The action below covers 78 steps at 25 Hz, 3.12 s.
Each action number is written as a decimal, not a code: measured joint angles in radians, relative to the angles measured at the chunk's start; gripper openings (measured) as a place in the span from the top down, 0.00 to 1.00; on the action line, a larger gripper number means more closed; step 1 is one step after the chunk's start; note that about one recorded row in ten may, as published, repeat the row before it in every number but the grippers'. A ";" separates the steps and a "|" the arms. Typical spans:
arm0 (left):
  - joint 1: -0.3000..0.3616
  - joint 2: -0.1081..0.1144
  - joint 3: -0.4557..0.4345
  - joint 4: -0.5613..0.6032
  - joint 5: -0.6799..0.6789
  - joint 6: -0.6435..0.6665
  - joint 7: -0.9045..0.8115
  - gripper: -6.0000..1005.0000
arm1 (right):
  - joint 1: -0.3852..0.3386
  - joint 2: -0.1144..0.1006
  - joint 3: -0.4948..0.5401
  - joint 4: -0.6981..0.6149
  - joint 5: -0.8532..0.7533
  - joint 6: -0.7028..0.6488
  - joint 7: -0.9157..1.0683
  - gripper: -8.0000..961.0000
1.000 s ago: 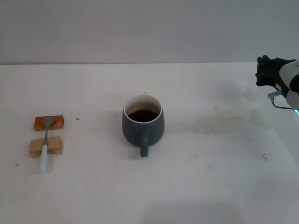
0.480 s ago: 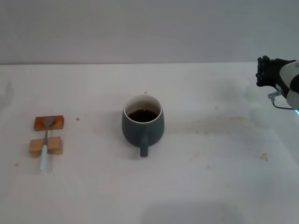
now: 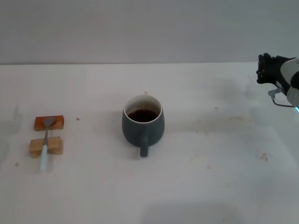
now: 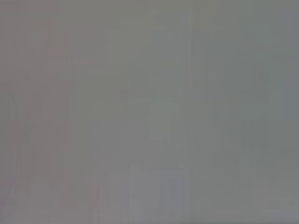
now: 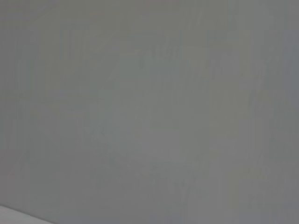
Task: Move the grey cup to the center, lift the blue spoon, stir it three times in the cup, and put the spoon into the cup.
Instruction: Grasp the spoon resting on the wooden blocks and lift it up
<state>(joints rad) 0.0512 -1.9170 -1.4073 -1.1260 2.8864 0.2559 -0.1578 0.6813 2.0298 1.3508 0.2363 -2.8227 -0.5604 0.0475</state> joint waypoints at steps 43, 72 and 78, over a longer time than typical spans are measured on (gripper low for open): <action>0.433 -0.149 0.266 -0.404 -0.041 -0.208 0.081 0.47 | 0.003 0.001 0.013 0.039 -0.011 0.023 0.000 0.92; 0.279 -0.151 0.556 0.130 -0.432 0.567 0.256 0.47 | -0.017 0.002 0.070 0.112 -0.021 0.104 -0.124 0.92; 0.177 -0.150 0.641 0.240 -0.595 0.666 0.303 0.47 | -0.075 0.003 0.076 0.180 -0.021 0.105 -0.127 0.92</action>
<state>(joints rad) 0.2281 -2.0671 -0.7662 -0.8858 2.2909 0.9221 0.1455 0.6063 2.0329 1.4272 0.4163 -2.8440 -0.4550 -0.0798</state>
